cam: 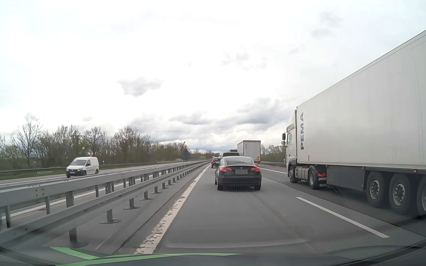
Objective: Follow the waypoints while adhering to traffic rules and regulations
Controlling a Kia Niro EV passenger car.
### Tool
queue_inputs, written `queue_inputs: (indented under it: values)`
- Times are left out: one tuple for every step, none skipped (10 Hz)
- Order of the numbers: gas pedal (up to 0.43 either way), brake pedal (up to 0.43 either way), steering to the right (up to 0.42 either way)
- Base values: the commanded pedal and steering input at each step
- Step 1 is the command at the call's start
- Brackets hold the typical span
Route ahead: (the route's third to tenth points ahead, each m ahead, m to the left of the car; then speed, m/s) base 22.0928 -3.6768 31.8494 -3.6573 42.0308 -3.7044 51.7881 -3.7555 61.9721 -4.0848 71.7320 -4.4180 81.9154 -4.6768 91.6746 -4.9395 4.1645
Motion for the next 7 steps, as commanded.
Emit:
queue_inputs:
  values:
    - [0.000, 0.000, 0.000]
    - [0.000, 0.000, 0.000]
    - [0.000, 0.000, 0.000]
    - [0.000, 0.000, 0.000]
    - [0.000, 0.000, 0.000]
    - [0.000, 0.000, 0.000]
    - [0.000, 0.000, 0.000]
